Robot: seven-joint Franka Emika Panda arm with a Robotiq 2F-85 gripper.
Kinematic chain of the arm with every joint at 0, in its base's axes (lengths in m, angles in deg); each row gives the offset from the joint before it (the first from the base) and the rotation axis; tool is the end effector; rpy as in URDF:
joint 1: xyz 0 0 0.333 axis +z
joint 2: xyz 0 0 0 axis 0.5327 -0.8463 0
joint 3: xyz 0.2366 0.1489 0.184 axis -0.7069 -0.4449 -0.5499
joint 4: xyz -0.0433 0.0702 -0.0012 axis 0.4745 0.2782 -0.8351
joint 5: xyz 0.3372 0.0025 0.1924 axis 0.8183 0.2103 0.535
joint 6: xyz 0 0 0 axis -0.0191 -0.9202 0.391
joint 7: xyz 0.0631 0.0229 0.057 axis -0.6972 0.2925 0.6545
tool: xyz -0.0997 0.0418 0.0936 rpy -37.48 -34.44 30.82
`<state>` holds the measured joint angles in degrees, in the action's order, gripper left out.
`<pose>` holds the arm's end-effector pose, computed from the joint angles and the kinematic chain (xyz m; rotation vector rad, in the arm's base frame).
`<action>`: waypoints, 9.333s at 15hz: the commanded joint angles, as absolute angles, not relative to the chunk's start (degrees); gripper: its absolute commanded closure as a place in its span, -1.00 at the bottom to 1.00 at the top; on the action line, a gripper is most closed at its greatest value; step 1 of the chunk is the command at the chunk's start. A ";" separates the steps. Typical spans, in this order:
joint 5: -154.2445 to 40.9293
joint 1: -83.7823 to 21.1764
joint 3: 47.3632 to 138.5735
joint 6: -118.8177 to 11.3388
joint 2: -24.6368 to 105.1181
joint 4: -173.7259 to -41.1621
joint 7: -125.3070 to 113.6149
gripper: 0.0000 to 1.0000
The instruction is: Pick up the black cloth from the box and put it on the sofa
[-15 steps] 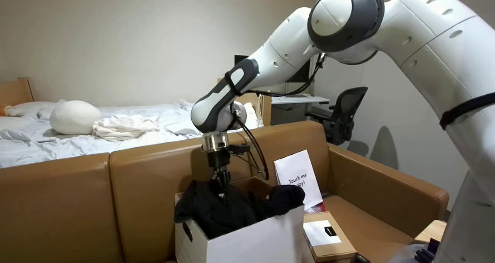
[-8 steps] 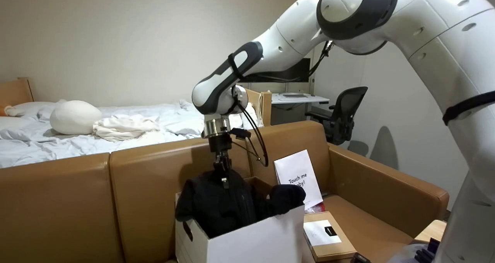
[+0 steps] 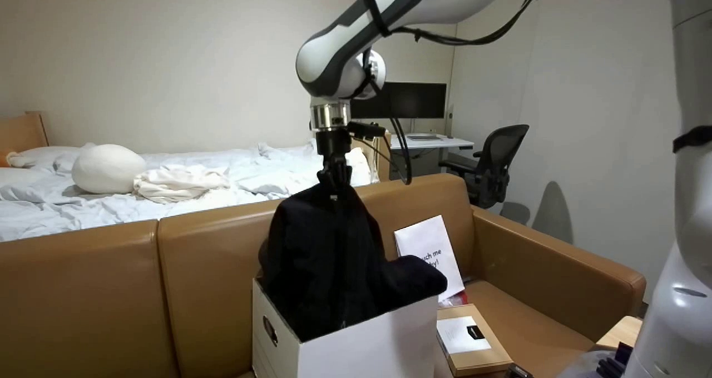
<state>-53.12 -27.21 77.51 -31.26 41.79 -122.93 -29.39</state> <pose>0.5657 0.1638 0.3450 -2.9221 -0.9223 0.2773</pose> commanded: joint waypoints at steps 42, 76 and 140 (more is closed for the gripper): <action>-40.25 -49.04 111.92 -43.36 57.70 -97.96 -6.15 0.90; -45.22 -47.92 107.67 -57.71 29.01 -122.81 27.38 0.91; -59.71 -46.31 106.90 -56.95 64.15 -152.58 -20.47 -1.00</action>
<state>-59.86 -45.39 107.83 -57.04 64.18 -152.63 -20.39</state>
